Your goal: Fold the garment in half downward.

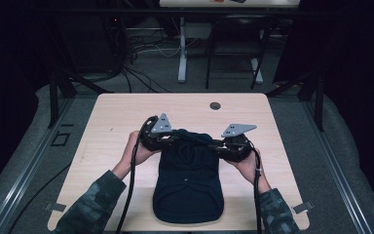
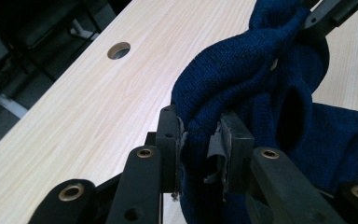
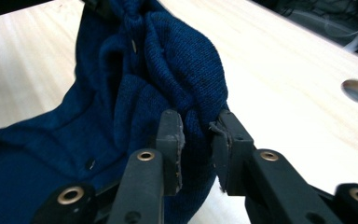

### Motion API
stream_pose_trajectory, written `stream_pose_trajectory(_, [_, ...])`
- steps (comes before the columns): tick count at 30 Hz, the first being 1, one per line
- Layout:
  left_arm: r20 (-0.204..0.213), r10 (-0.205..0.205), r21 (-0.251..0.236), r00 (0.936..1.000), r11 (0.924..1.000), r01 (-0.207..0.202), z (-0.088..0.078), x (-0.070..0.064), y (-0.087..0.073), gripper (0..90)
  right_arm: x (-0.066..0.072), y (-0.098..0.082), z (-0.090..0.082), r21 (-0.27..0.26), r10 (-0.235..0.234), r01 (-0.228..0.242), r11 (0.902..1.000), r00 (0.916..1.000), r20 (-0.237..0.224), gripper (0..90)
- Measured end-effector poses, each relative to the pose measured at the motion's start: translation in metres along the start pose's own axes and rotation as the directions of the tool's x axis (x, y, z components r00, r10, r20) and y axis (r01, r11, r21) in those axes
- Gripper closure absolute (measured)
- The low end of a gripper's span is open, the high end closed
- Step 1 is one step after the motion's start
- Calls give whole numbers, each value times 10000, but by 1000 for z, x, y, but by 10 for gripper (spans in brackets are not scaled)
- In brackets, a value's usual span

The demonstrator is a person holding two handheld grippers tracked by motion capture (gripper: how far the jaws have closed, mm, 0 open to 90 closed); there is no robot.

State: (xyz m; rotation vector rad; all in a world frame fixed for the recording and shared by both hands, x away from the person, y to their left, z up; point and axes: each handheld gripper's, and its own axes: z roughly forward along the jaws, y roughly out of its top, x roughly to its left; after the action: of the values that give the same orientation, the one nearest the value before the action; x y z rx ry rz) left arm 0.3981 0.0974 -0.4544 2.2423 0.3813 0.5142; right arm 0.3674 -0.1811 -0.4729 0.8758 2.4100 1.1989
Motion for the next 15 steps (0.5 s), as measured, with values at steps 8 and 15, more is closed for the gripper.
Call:
stream_pose_trajectory(8, [50,440,62,9990,9990,-441,-1,-7,5,734,1,-2,-5,257,72,-72,9996,10000,2,694])
stream_pose_trajectory(15, [196,432,408,9989,9982,-439,-1,-13,3,718,16,-8,-7,564,-652,635,9964,9975,289,752])
